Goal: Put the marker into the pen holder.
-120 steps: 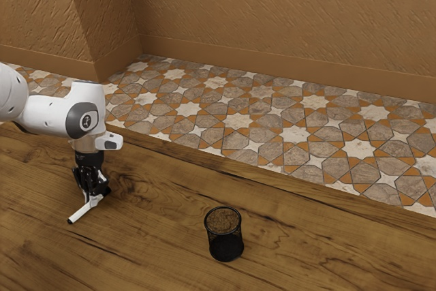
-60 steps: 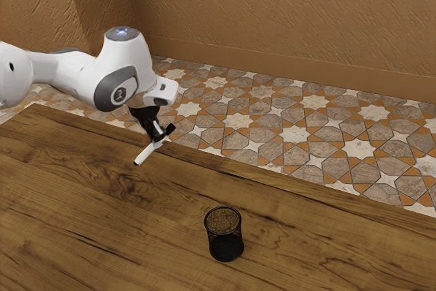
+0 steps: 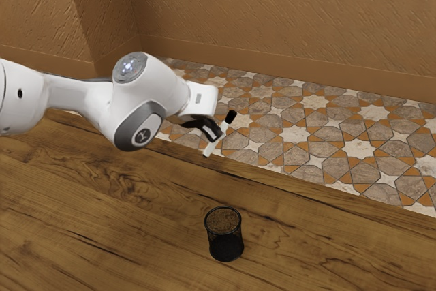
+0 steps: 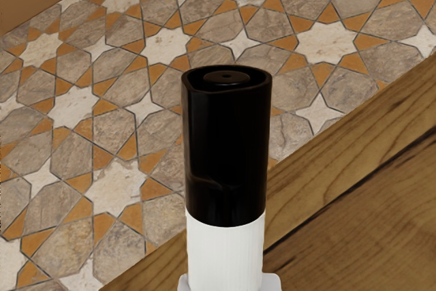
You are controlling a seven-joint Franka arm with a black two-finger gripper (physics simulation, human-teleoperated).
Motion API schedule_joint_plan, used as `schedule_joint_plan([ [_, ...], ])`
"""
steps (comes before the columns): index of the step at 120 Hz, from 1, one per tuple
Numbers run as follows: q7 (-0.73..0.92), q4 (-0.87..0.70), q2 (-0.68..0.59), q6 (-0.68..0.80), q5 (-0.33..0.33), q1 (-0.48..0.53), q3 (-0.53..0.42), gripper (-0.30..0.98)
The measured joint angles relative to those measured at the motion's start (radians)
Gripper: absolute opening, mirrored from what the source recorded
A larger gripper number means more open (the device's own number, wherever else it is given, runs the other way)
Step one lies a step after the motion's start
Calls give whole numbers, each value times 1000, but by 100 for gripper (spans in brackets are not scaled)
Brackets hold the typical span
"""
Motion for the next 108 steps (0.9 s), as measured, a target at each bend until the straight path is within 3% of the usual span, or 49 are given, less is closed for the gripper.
schedule_joint_plan([
  [37,-201,-249,-234,60,-12,-25,-111,-10],
  [63,-355,-289,-256,63,-13,-25,-185,-10],
  [108,-546,-309,-214,64,11,-1,-205,-10],
])
